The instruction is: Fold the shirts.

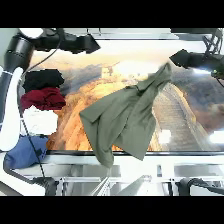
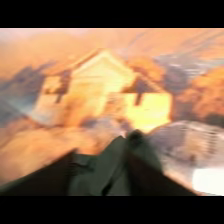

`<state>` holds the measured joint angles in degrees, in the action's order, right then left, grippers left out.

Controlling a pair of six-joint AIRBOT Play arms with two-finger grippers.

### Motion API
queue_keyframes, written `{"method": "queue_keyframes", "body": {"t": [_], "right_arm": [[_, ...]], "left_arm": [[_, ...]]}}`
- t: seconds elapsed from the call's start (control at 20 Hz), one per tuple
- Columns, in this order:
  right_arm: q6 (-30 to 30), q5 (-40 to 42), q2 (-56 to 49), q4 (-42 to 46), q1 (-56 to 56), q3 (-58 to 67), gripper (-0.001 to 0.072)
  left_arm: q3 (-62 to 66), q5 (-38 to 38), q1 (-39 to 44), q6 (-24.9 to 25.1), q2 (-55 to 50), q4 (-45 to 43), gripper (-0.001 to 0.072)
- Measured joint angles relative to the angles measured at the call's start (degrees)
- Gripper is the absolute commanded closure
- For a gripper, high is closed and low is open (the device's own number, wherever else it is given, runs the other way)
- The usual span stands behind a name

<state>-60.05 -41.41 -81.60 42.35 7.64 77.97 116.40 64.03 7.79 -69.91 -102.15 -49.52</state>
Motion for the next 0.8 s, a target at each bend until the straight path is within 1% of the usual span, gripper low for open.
{"method": "queue_keyframes", "body": {"t": [0.05, 0.2, 0.3, 0.4, 0.45, 0.55, 0.65, 0.8], "right_arm": [[-0.46, -0.81, -0.63, 0.70, 1.68, 0.04, 0.0230], [-1.53, -8.17, -1.20, 3.19, 6.38, 0.09, 0.0231], [-2.54, -14.60, -1.36, 5.38, 9.84, -1.20, 0.0231], [-3.02, -21.16, -1.46, 6.27, 12.04, -4.79, 0.0231], [-3.28, -23.39, -1.46, 6.58, 12.85, -7.52, 0.0231], [-3.39, -25.35, -1.53, 7.19, 13.70, -13.70, 0.0231], [-2.95, -25.57, -1.60, 7.17, 13.79, -19.71, 0.0231], [-1.05, -24.24, -2.29, 6.08, 12.33, -25.90, 0.0232]], "left_arm": [[-0.39, 2.19, -1.92, -0.66, -0.07, -0.22, -0.0013], [-5.20, 10.93, -6.56, -3.21, 1.99, -0.13, -0.0004], [-12.74, 15.54, -8.59, -4.92, 4.70, -0.68, -0.0004], [-23.32, 18.88, -8.74, -5.79, 8.66, -0.22, -0.0004], [-29.94, 19.23, -8.39, -6.19, 11.08, -0.24, -0.0004], [-42.95, 18.21, -6.97, -6.60, 15.82, -0.55, -0.0004], [-54.69, 15.87, -5.03, -6.67, 20.46, -0.20, -0.0003], [-67.63, 11.98, -1.88, -7.10, 26.58, 0.09, -0.0003]]}}
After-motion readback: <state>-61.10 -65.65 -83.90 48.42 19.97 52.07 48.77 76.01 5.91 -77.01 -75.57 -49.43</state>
